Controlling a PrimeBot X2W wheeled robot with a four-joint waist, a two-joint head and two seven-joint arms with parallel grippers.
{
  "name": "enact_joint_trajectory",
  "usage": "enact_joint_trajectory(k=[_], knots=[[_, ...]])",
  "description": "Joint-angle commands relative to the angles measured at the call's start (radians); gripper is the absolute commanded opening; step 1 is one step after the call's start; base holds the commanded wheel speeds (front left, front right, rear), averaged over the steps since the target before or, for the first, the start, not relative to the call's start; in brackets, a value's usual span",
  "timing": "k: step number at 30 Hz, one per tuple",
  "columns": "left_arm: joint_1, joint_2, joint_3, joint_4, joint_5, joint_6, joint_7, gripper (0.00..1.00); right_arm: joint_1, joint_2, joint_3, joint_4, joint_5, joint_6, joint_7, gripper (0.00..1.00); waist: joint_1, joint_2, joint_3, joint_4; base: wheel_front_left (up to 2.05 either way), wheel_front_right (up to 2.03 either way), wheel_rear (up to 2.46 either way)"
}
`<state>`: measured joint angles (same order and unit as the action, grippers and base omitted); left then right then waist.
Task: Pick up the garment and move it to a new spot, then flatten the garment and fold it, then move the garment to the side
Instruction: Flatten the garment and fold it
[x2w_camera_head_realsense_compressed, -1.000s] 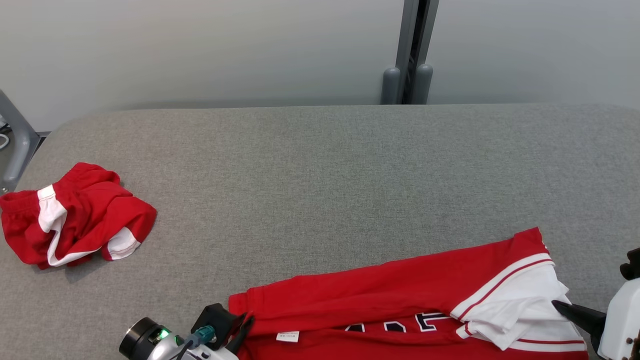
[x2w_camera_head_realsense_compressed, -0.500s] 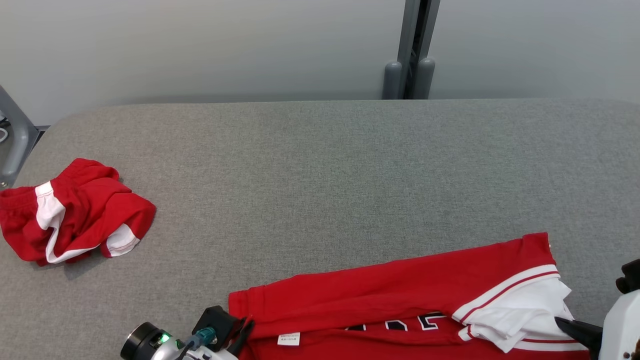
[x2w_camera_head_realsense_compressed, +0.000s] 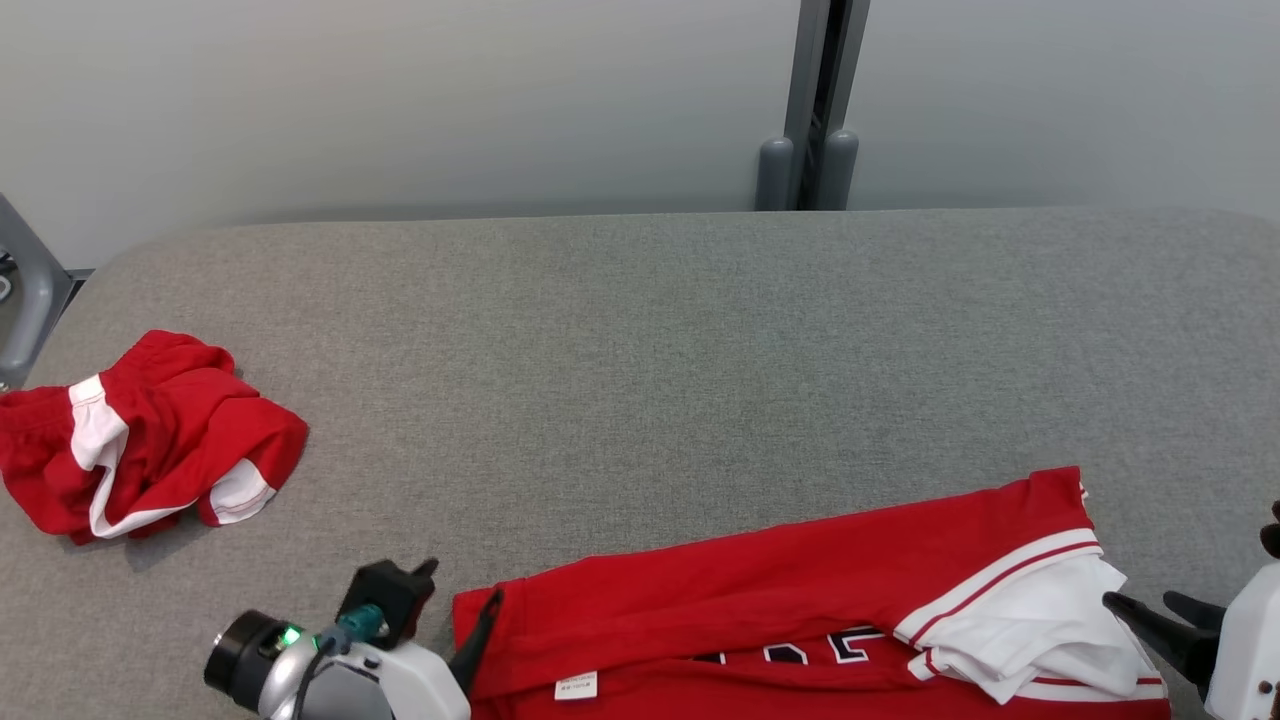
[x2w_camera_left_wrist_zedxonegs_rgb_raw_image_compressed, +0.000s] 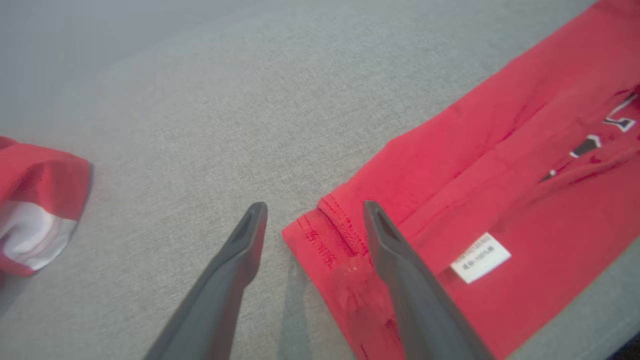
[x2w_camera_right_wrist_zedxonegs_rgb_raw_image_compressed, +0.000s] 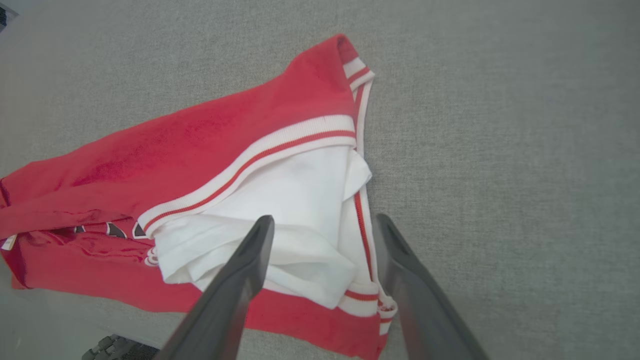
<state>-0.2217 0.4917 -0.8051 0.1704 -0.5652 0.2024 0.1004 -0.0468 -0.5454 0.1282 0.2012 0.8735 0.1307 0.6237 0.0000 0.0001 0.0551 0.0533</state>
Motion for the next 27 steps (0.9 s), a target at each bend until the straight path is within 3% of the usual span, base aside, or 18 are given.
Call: enact_joint_trajectory(k=[1, 5, 9, 16, 20, 24, 27], knots=[[-0.021, 0.000, 0.021, -0.012, -0.005, 0.019, -0.021, 1.00, 0.012, 0.010, -0.020, -0.013, -0.020, 0.000, -0.014, 1.00, 0.0000, -0.0001, -0.002, -0.002, 0.00, 0.00, 0.00], [-0.033, -0.028, 0.088, -0.043, -0.026, 0.068, -0.100, 1.00, 0.011, 0.049, -0.078, -0.068, -0.098, 0.000, -0.081, 1.00, 0.0000, -0.0001, -0.001, -0.010, 0.00, 0.00, 0.00], [-0.009, -0.100, 0.183, -0.061, -0.120, 0.089, -0.195, 1.00, 0.002, 0.108, -0.133, -0.108, -0.170, 0.000, -0.254, 1.00, 0.0000, -0.0001, 0.000, -0.019, 0.00, 0.00, 0.00], [0.011, -0.183, 0.228, -0.030, -0.115, 0.064, -0.346, 1.00, 0.022, 0.166, -0.119, -0.092, -0.332, 0.000, -0.599, 1.00, 0.0000, -0.0001, 0.006, -0.036, 0.00, 0.00, 0.00], [0.023, -0.219, 0.278, -0.028, -0.058, 0.062, -0.365, 1.00, 0.027, 0.173, -0.105, -0.051, -0.403, 0.000, -0.705, 1.00, 0.0000, -0.0001, 0.013, -0.043, 0.00, 0.00, 0.00], [0.070, -0.260, 0.351, -0.090, 0.171, 0.094, -0.365, 1.00, 0.020, 0.218, -0.104, 0.000, -0.442, 0.000, -0.818, 1.00, 0.0000, -0.0001, 0.022, -0.048, 0.00, 0.00, 0.00], [0.120, -0.325, 0.413, -0.135, 0.253, 0.102, -0.366, 1.00, 0.017, 0.235, -0.101, 0.020, -0.494, 0.000, -0.869, 1.00, 0.0000, -0.0001, 0.025, -0.049, 0.00, 0.00, 0.00]])
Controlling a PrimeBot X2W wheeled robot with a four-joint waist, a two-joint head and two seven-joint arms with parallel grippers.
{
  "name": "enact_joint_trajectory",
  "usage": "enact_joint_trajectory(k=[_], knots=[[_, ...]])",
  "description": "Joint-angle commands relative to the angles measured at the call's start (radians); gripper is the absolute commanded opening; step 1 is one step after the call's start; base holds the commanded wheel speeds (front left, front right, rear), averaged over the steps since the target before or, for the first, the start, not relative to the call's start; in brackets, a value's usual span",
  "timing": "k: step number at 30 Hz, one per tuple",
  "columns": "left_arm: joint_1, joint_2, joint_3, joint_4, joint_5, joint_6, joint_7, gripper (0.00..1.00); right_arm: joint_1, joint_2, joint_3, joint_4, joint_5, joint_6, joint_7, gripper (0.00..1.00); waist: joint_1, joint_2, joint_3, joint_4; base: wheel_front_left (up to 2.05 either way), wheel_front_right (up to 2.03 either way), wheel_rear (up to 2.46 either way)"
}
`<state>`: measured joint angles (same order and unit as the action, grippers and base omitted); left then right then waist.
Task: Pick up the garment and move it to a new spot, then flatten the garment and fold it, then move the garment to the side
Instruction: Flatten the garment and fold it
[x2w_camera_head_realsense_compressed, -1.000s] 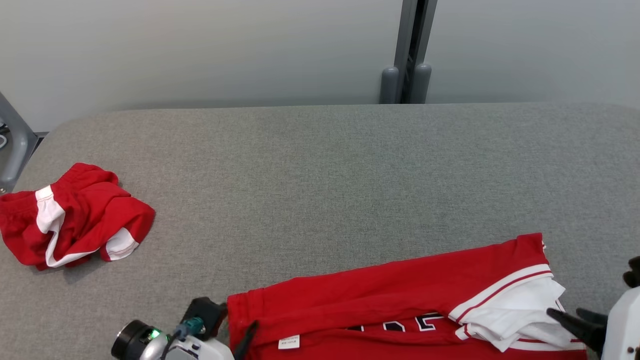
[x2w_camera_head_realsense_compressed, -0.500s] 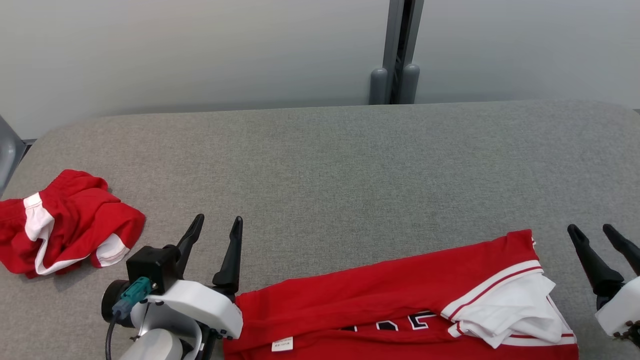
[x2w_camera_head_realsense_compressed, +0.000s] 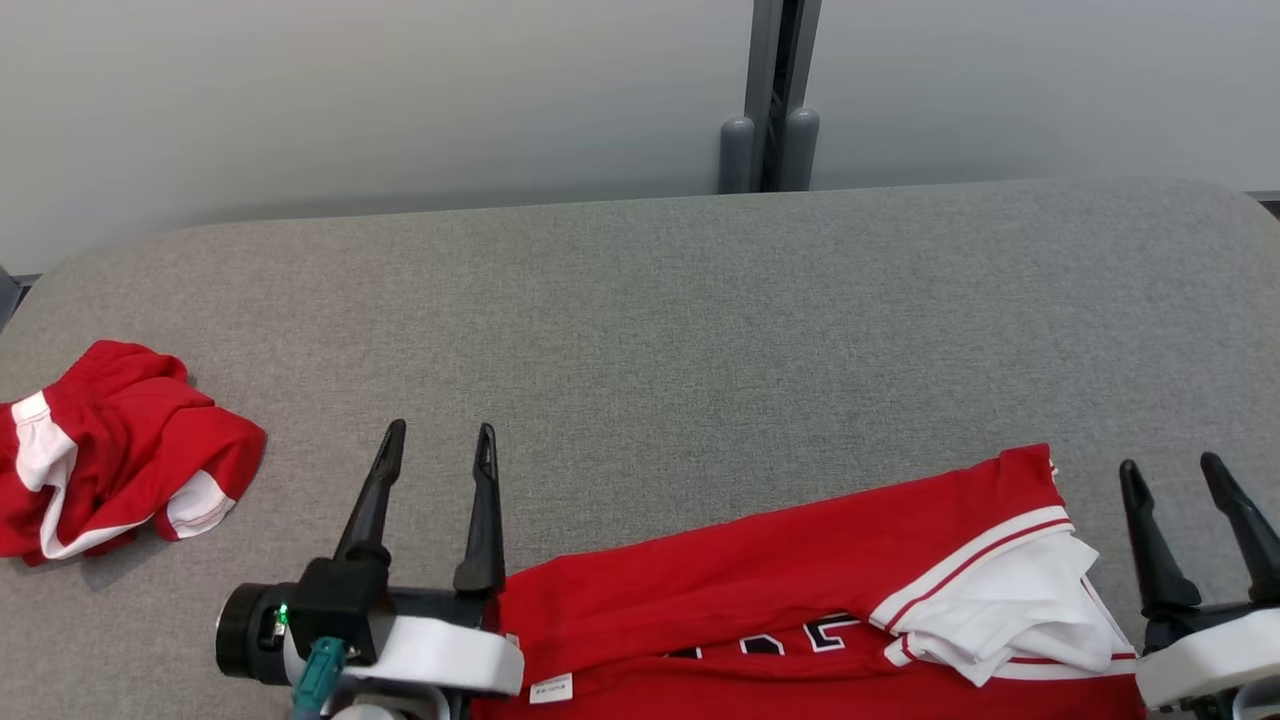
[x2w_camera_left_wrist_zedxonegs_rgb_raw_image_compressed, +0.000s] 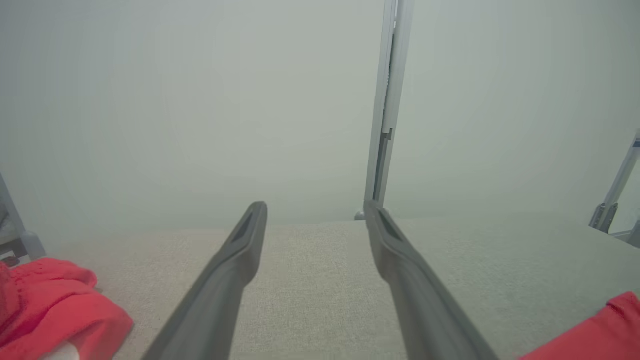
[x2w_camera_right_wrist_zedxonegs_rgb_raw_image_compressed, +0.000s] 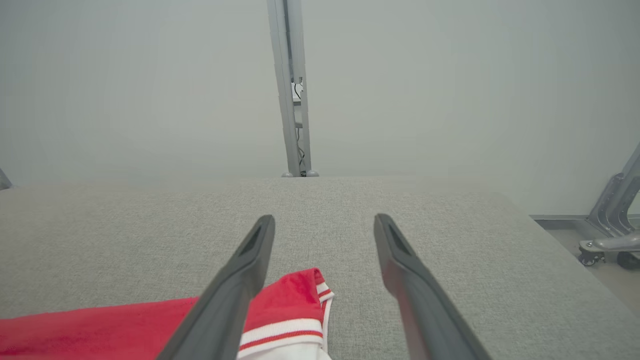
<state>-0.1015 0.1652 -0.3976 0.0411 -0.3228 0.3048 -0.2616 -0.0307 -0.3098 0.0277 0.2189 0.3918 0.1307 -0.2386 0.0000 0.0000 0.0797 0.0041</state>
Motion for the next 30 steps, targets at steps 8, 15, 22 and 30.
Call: enact_joint_trajectory(k=[8, 15, 22, 30], knots=[[0.131, -0.086, 0.121, -0.024, 0.129, -0.089, -0.004, 1.00, 0.022, 0.066, -0.006, -0.021, -0.078, 0.000, -0.028, 1.00, 0.0000, 0.0000, 0.006, 0.009, 0.00, 0.00, 0.00], [0.165, -0.110, 0.167, -0.013, 0.151, -0.145, -0.004, 1.00, 0.036, 0.085, -0.020, -0.005, -0.064, 0.000, -0.028, 1.00, 0.0000, 0.0000, 0.010, 0.024, 0.00, 0.00, 0.00], [0.141, -0.113, 0.158, -0.007, 0.136, -0.154, -0.004, 1.00, 0.040, 0.096, -0.047, 0.084, -0.022, 0.000, -0.028, 1.00, 0.0000, 0.0000, 0.020, 0.045, 0.00, 0.00, 0.00], [0.140, -0.113, 0.147, 0.004, 0.138, -0.157, -0.004, 1.00, 0.013, 0.091, -0.034, 0.267, 0.073, 0.000, -0.028, 1.00, 0.0000, 0.0000, 0.025, 0.068, 0.00, 0.00, 0.00]])
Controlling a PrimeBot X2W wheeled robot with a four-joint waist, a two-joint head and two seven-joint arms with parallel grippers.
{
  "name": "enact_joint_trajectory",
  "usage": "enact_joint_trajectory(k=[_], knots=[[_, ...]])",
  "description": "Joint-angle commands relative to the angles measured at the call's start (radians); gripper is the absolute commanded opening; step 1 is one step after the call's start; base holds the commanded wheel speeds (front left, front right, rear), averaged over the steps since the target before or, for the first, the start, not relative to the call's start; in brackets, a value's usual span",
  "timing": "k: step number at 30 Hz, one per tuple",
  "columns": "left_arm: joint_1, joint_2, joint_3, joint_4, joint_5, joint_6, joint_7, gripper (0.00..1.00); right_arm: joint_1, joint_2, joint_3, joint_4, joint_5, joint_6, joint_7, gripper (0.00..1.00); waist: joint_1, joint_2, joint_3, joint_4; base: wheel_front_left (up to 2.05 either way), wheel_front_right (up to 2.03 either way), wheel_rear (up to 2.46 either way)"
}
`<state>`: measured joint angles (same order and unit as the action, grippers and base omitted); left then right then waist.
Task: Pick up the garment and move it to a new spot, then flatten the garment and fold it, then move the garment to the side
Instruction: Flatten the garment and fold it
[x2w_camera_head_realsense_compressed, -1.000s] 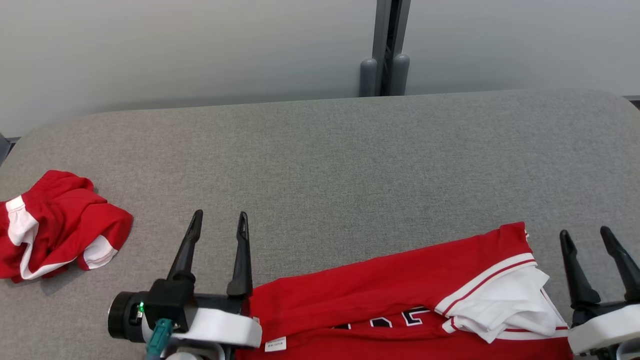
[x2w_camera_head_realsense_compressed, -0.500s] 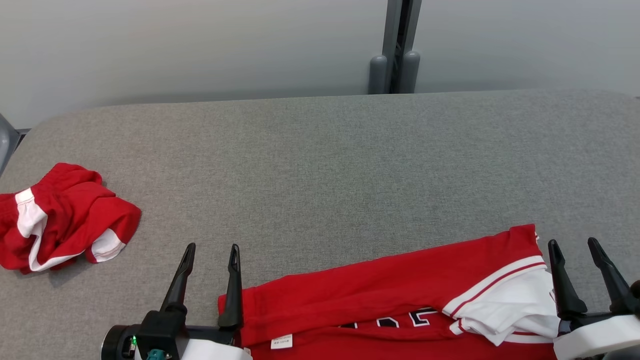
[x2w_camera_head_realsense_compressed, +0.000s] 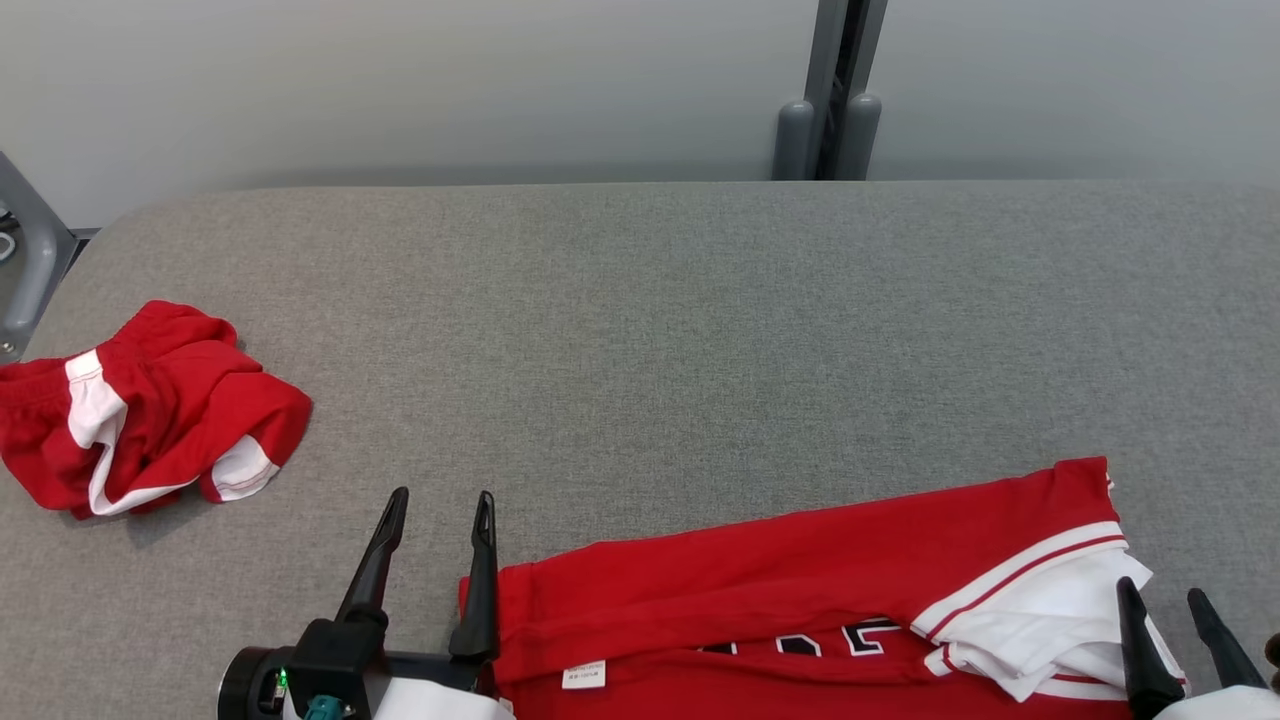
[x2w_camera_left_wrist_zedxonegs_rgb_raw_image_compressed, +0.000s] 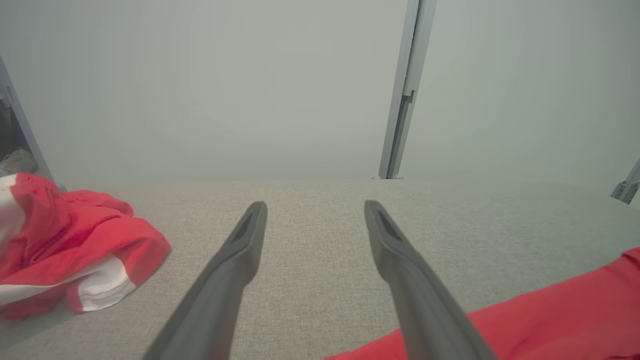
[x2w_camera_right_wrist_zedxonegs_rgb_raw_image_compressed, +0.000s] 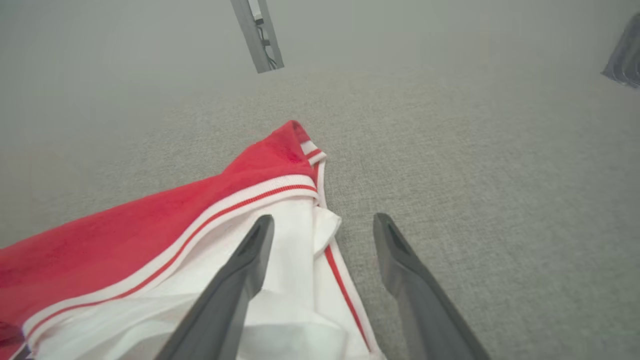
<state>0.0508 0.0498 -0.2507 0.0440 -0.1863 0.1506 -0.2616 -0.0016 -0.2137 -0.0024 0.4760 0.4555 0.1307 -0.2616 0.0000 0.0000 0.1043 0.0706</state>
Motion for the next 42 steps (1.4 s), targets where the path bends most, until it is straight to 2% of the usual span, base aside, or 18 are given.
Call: enact_joint_trajectory(k=[1, 7, 15, 16, 18, 29, 34, 42], knots=[[-0.012, 0.002, -0.002, 0.004, 0.005, -0.004, -0.004, 1.00, -0.022, -0.007, 0.003, 0.028, 0.017, 0.000, -0.005, 1.00, 0.0000, 0.0000, 0.002, 0.003, 0.00, 0.00, 0.00], [-0.021, 0.003, -0.010, 0.015, 0.019, -0.013, -0.004, 1.00, -0.057, -0.011, 0.030, 0.138, 0.068, 0.000, -0.005, 1.00, 0.0000, 0.0000, 0.004, 0.014, 0.00, 0.00, 0.00], [-0.020, 0.002, -0.004, 0.011, 0.027, -0.018, -0.004, 1.00, -0.069, -0.017, 0.108, 0.189, 0.151, 0.000, -0.002, 1.00, 0.0000, 0.0000, 0.005, 0.019, 0.00, 0.00, 0.00], [-0.019, 0.002, -0.002, 0.011, 0.028, -0.018, -0.004, 1.00, -0.068, -0.017, 0.125, 0.194, 0.162, 0.000, -0.001, 0.75, 0.0000, 0.0000, 0.005, 0.019, 0.00, 0.00, 0.00], [-0.015, 0.003, 0.000, 0.012, 0.029, -0.016, -0.004, 1.00, -0.073, -0.025, 0.144, 0.198, 0.179, 0.000, -0.001, 0.00, 0.0000, 0.0000, 0.002, 0.017, 0.00, 0.00, 0.00], [-0.012, 0.002, -0.008, 0.015, 0.026, -0.010, -0.004, 1.00, -0.101, -0.071, 0.139, 0.140, 0.226, 0.000, -0.003, 0.00, 0.0000, 0.0000, -0.009, 0.004, 0.00, 0.00, 0.00], [-0.012, 0.003, -0.015, 0.018, 0.022, -0.010, -0.004, 1.00, -0.125, -0.149, 0.112, 0.161, 0.222, 0.000, -0.002, 0.00, 0.0000, 0.0000, -0.016, 0.006, 0.00, 0.00, 0.00], [-0.012, 0.002, -0.017, 0.019, 0.016, -0.006, -0.004, 1.00, -0.159, -0.202, 0.195, 0.177, 0.241, 0.000, -0.003, 0.00, 0.0000, 0.0000, -0.022, 0.003, 0.00, 0.00, 0.00]])
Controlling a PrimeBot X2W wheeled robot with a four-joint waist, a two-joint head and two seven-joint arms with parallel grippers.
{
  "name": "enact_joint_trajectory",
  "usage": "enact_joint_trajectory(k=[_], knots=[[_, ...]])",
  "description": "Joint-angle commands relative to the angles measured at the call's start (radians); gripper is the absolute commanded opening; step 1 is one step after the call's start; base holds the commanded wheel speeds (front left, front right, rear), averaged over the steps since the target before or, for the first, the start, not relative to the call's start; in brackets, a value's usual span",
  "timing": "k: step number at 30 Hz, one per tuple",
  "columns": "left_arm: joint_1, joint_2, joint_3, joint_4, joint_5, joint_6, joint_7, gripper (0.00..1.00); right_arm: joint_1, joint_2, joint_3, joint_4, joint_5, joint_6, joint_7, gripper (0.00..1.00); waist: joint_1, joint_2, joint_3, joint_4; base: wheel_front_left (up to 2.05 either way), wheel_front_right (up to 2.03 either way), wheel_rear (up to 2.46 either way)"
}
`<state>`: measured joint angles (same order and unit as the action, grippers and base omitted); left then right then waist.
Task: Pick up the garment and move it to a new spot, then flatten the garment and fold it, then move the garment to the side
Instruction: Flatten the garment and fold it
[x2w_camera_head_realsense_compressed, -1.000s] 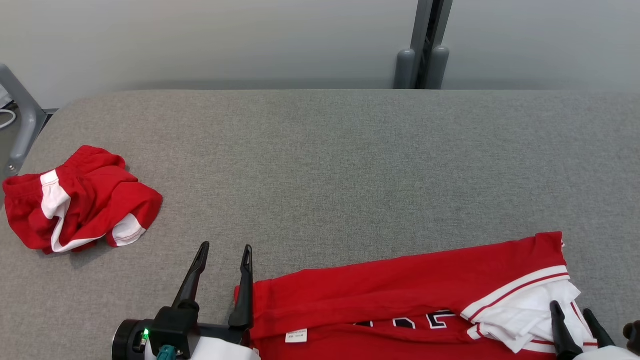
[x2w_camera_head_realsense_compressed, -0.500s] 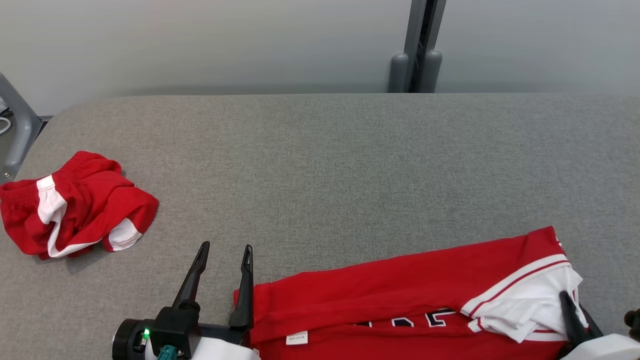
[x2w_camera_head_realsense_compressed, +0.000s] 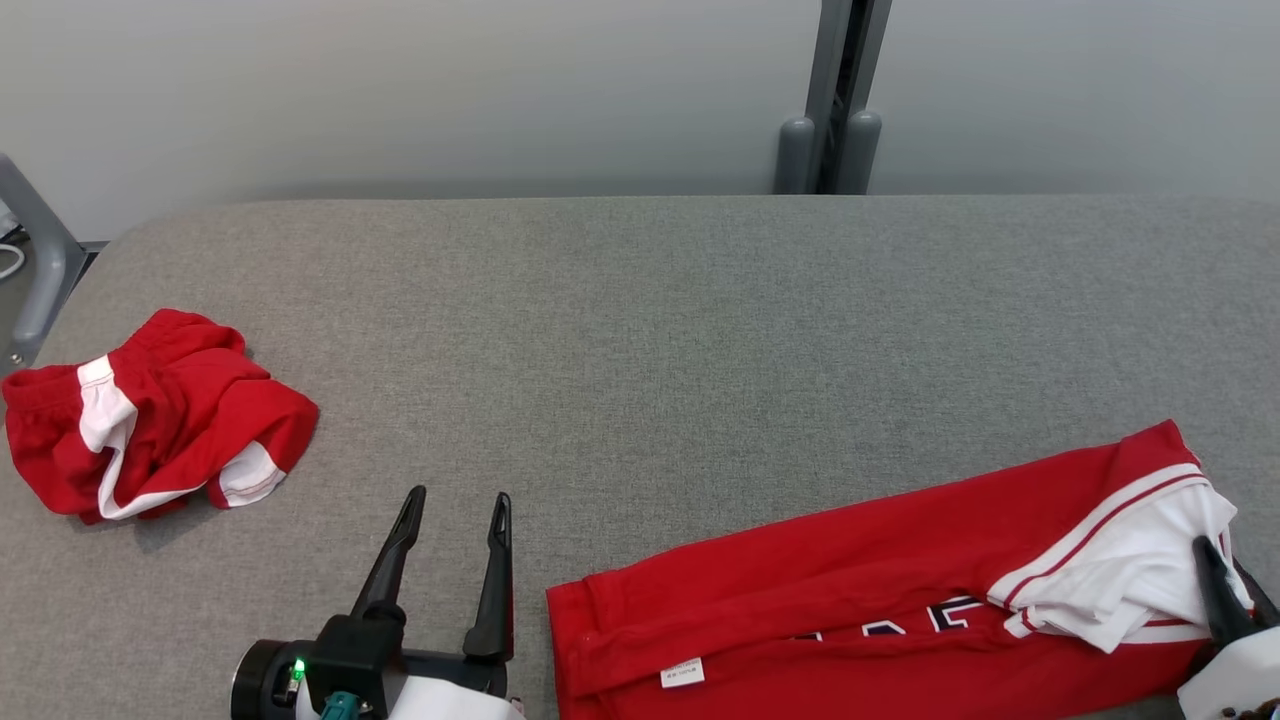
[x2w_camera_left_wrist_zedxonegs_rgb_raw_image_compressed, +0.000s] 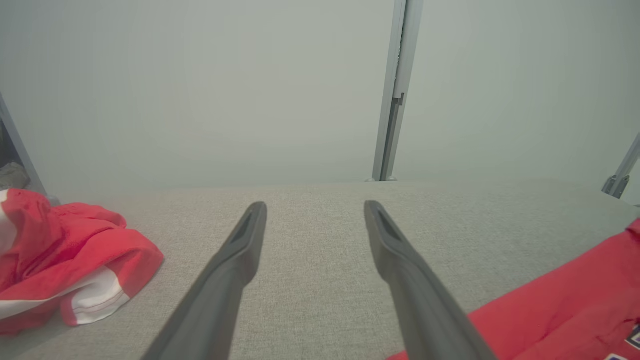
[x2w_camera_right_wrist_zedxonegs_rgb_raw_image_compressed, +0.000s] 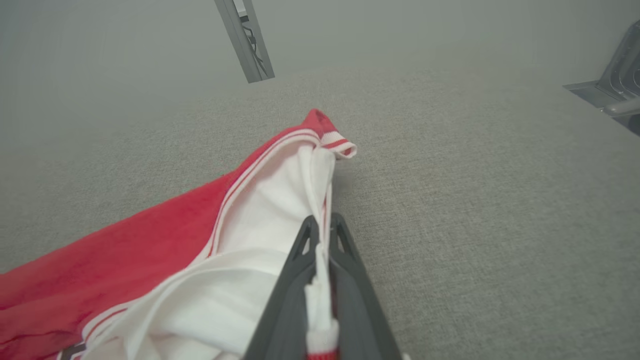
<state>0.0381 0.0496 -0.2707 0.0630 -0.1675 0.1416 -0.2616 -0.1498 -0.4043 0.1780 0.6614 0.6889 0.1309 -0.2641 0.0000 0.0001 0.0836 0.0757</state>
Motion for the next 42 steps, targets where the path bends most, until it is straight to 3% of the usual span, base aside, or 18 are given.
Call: enact_joint_trajectory(k=[1, 10, 21, 33, 42], knots=[[0.002, 0.003, 0.005, 0.000, -0.003, 0.005, -0.004, 1.00, -0.014, -0.014, 0.031, -0.014, 0.009, 0.000, 0.000, 0.00, 0.0000, -0.0001, -0.001, -0.006, 0.00, 0.00, 0.00], [-0.003, 0.003, 0.003, 0.002, -0.015, 0.011, -0.004, 1.00, -0.024, -0.025, 0.136, -0.170, 0.066, 0.000, 0.037, 0.00, 0.0000, -0.0001, -0.004, -0.041, 0.00, 0.00, 0.00], [-0.006, 0.003, -0.007, 0.009, -0.028, 0.017, -0.004, 1.00, 0.027, 0.037, 0.234, -0.484, 0.189, 0.000, 0.231, 0.00, 0.0000, -0.0001, -0.030, -0.073, 0.00, 0.00, 0.00], [0.017, 0.003, 0.001, 0.013, -0.030, 0.011, -0.004, 1.00, 0.133, 0.266, 0.257, -0.615, 0.251, 0.000, 0.408, 0.00, 0.0000, -0.0001, -0.078, -0.044, 0.00, 0.00, 0.00], [0.008, 0.003, 0.002, 0.008, -0.033, 0.006, -0.004, 1.00, 0.124, 0.346, 0.269, -0.578, 0.271, 0.000, 0.455, 0.00, 0.0000, -0.0001, -0.060, 0.009, 0.00, 0.00, 0.00]])
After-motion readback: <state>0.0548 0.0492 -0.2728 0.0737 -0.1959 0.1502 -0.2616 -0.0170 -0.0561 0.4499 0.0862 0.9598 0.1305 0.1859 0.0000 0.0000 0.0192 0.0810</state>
